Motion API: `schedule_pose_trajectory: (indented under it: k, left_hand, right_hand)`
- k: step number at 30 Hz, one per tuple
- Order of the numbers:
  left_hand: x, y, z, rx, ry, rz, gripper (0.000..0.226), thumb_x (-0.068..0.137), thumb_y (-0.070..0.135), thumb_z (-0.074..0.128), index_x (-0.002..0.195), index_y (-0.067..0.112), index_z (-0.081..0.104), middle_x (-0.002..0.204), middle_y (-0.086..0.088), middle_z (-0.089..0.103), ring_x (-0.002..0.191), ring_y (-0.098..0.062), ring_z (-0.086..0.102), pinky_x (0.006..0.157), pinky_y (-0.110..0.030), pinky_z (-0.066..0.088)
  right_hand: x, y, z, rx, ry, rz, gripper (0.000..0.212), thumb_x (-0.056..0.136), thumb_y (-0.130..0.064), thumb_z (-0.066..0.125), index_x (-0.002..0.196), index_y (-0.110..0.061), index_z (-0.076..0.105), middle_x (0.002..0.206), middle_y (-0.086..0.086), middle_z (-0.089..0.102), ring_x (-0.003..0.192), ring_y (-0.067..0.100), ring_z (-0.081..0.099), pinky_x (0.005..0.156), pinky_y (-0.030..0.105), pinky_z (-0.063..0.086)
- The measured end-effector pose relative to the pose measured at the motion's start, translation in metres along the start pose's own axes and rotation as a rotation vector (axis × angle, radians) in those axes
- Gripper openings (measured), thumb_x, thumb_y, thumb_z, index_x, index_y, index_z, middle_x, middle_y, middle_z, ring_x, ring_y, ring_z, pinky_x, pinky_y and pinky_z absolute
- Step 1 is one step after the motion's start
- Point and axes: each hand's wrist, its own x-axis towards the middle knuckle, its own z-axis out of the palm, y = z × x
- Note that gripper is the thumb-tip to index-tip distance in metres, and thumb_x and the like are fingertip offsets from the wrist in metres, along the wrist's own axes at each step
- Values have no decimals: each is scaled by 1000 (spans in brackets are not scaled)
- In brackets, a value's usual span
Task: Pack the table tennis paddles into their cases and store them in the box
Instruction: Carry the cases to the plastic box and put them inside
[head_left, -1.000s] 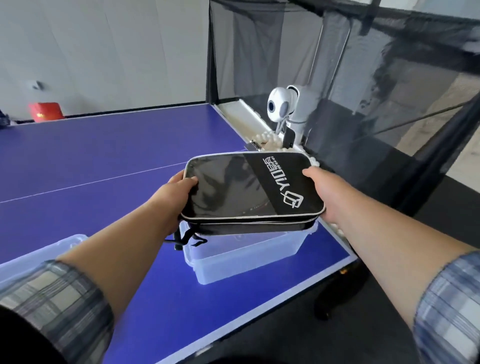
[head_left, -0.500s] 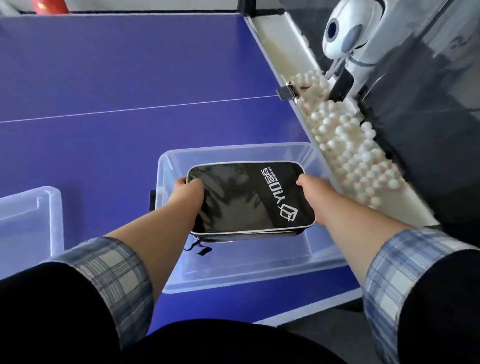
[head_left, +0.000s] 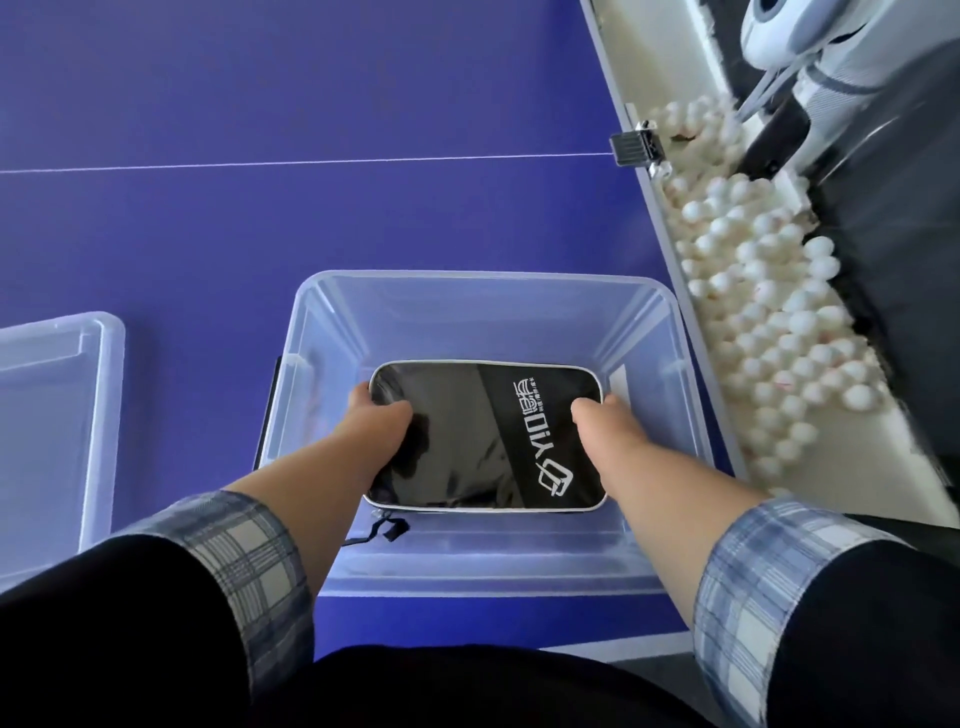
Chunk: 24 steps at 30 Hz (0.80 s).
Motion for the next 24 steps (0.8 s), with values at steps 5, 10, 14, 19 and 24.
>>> schedule_pose_trajectory:
  k: [5,10,14,19,24]
  left_hand:
    - [-16,8,3,143,78,-7,64,82,21,56,142,25,34,111,-9,58,97,-33,56,83,-37,46]
    - [-58,17,-12,233,84,284,71,82,26,49,149,36,27,129,-2,54,88,-22,64,69,-29,51]
    - [-92,12,-61,205,228,497,59,87,34,47,142,47,33,141,11,49,88,0,57,70,-18,42]
    - [-103,-39,-171,97,516,498,52,84,36,49,135,44,44,137,15,53,114,-8,55,87,-25,42]
    - [-76,-143,-300,94,679,133,57,87,30,56,142,25,43,139,-3,56,116,-26,58,95,-34,45]
  right_hand:
    - [-12,-13,0,-60,113,-67,55,84,-14,53,139,-14,46,128,11,61,110,35,61,89,38,47]
    - [-63,-62,12,-80,207,-503,62,87,-17,53,148,-16,41,147,9,46,130,29,49,110,45,39]
    - [-121,-107,45,-52,78,-847,52,91,-19,51,143,-22,48,145,2,49,128,22,49,105,36,41]
    - [-202,-145,112,34,-224,-977,45,93,-21,50,138,-25,53,139,-6,55,120,8,51,93,22,34]
    - [-265,-139,211,-219,-523,-876,50,94,-32,51,143,-26,47,146,-6,51,118,16,54,93,34,45]
